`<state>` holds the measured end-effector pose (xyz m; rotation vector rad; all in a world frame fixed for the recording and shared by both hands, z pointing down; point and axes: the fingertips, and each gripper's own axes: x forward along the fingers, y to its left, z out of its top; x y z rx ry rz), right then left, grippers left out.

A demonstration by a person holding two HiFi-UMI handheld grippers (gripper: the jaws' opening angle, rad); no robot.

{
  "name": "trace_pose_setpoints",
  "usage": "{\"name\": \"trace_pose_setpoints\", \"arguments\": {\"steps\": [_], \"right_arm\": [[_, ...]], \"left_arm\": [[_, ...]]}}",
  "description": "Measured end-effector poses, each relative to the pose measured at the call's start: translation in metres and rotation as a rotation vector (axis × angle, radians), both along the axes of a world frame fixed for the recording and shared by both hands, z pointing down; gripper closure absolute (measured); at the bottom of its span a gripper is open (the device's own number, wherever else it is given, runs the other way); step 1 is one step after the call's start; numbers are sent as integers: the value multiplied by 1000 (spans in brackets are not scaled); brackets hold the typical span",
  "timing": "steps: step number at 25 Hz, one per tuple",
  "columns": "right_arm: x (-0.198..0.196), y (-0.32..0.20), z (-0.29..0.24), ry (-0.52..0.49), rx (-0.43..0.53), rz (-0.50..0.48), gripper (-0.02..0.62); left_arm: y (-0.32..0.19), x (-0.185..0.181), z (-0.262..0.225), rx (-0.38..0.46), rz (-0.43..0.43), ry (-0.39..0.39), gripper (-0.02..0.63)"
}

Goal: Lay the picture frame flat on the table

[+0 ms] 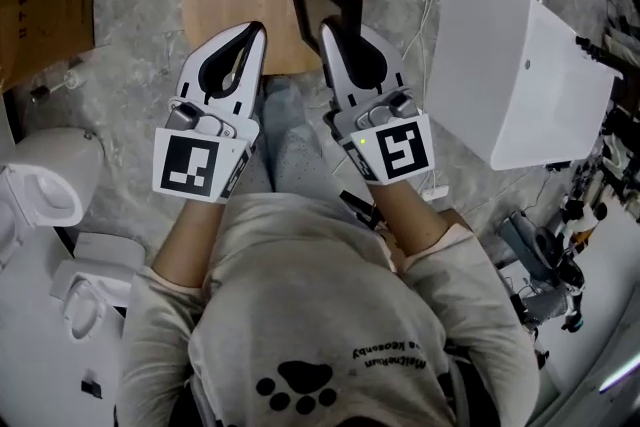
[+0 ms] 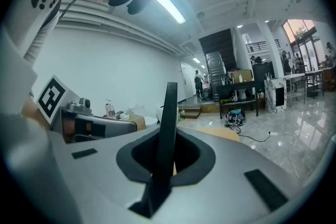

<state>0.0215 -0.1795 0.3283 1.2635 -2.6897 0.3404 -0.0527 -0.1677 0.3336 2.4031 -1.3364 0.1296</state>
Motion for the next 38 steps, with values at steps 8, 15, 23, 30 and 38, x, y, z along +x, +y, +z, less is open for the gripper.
{"name": "trace_pose_setpoints", "arguments": {"steps": [8,15,23,30,38], "right_arm": [[10,-1,39,12,-29,-9,565],[8,3,61,5,-31,-33,565],[-13,8,74,-34,18,-73,565],[-16,13,102,-26,8,-91,565],[-29,17,124,-56,-8,-121,565]], "left_arm": [[4,12,37,-20,10,-3,597],[1,10,57,-27,-12,-6,597],[8,-15,77,2,-36,-42,597],[11,-20,98,0,-51,-23,597],[19,-22,127,-41,-22,-20,597]]}}
